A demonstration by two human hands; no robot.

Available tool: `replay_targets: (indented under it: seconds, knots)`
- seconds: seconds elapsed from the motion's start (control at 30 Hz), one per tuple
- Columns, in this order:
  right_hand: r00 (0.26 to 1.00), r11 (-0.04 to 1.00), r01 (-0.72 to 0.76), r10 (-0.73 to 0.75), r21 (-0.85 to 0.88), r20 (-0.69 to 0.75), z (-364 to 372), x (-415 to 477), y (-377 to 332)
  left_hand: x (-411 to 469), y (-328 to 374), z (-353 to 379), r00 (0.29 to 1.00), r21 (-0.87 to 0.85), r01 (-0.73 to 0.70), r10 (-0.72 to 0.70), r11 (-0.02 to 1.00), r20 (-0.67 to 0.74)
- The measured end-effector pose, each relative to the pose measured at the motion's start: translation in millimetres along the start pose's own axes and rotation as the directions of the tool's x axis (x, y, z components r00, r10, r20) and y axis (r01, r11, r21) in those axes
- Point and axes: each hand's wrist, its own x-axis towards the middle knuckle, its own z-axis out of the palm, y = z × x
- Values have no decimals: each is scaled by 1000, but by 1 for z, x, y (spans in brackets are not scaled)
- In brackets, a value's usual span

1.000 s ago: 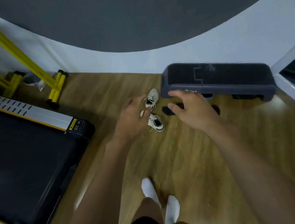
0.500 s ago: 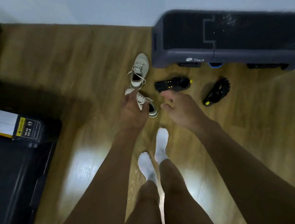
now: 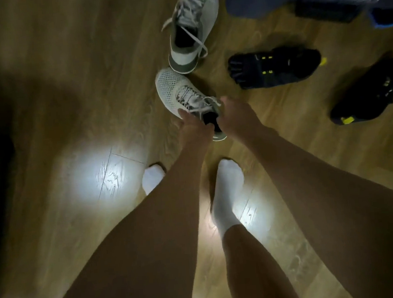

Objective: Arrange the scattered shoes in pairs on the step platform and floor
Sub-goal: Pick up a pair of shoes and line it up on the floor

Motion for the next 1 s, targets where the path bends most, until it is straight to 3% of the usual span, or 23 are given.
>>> replay_targets:
  seconds: [0.1,0.3,0.5,0.57,0.73,0.9,1.0]
  knots:
    - [999,999,-35,35,-13,25,33,40,13,41,-2,25,995,-11,98,-98,995,29]
    - [999,998,-43,43,-39,19,67,84,21,76,-2,36,989,-12,150,-151,989,-12]
    - [997,981,73,-67,-181,39,69,84,-12,70,-22,0,994,49,50,-45,998,-98]
    - [991,978,120,-109,-172,73,77,76,-38,71,-38,-29,991,67,1,8,998,-136]
    - [979,983,164,-152,-87,138,123,78,-117,107,-92,-108,936,298,-164,244,940,-255]
    - [975,992,126,-120,-21,188,169,94,-168,145,-138,-156,948,423,-182,273,888,-164]
    - [964,994,17,-46,112,260,186,93,-176,153,-149,-163,974,340,-153,200,928,-106]
